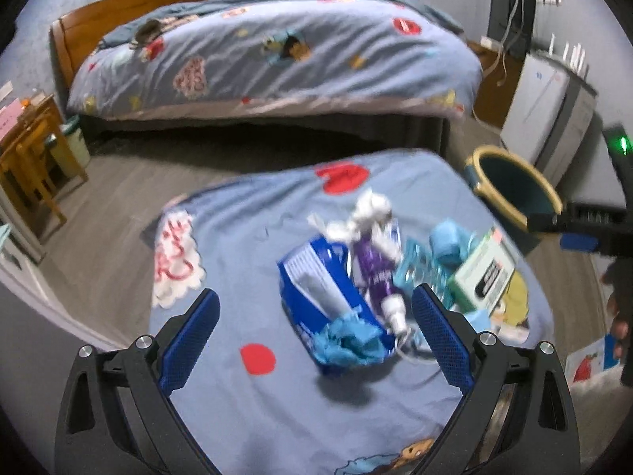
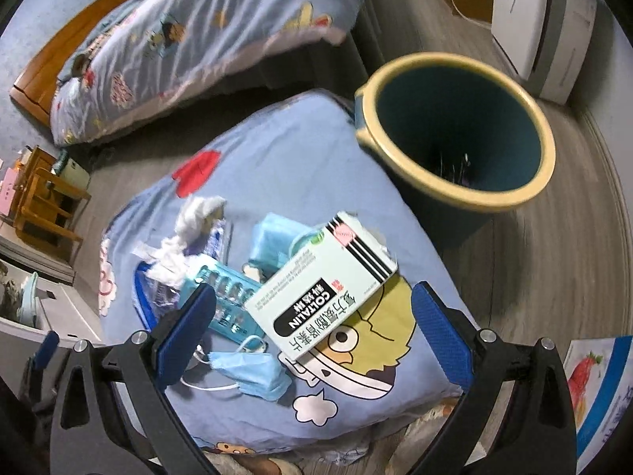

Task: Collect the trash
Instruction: 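Move both open tools back over the remaining trash on the pillow, then grasp the COLTALIN medicine box with the right tool while the left tool grasps a blue mask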

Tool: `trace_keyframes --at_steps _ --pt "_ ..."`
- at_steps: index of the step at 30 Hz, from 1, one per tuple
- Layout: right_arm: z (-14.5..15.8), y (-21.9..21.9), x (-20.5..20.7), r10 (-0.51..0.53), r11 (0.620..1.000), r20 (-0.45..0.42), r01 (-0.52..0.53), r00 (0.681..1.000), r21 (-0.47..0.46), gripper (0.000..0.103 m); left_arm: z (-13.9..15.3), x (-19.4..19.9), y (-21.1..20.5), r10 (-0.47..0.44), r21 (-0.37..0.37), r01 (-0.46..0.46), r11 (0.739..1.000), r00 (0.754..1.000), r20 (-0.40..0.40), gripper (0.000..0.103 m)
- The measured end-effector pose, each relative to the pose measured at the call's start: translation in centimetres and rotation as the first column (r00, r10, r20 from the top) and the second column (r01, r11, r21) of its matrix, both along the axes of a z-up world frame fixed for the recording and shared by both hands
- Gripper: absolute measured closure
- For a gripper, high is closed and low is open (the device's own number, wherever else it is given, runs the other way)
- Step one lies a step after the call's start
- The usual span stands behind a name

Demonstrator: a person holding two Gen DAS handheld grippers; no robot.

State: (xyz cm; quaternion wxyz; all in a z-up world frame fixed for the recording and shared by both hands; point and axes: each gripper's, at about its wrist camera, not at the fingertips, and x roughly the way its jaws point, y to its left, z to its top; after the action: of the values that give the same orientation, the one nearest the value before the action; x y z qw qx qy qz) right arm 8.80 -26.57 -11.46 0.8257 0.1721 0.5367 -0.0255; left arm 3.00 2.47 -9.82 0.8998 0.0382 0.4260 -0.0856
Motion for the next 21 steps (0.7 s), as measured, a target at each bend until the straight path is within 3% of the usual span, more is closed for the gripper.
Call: trace_keyframes --at_steps 4,8,18,20,21 --pt "-1.4 0.0 0.5 -0.020 1.000 -0.035 0.020 0.999 -0.022 0.006 -2.9 -0.2 -1.7 -0.036 0.050 0.039 0.998 0.997 -0.069 0.007" --pt "-2.9 0.1 1.1 -0.034 0.999 -0.069 0.033 0.997 -0.016 0.006 -4.1 -0.2 -2.9 -0.071 0.081 0.078 0.994 0.994 -0.088 0.007" --pt "-7.7 1.9 3.1 -0.097 0.992 -0.155 0.108 0.983 0.066 0.006 -5.3 0.5 -2.2 -0.076 0.062 0.085 0.994 0.989 -0.128 0.009" --pt "-8.3 2.3 3.5 -0.108 0.992 -0.160 0.118 0.981 0.053 0.005 -5.5 0.5 -2.1 -0.088 0.058 0.096 0.994 0.987 -0.134 0.014" --pt "-8.4 2.5 3.7 -0.119 0.992 -0.157 0.125 0.980 0.025 0.005 -5.5 0.5 -2.0 -0.093 0.055 0.101 0.993 0.986 -0.137 0.024"
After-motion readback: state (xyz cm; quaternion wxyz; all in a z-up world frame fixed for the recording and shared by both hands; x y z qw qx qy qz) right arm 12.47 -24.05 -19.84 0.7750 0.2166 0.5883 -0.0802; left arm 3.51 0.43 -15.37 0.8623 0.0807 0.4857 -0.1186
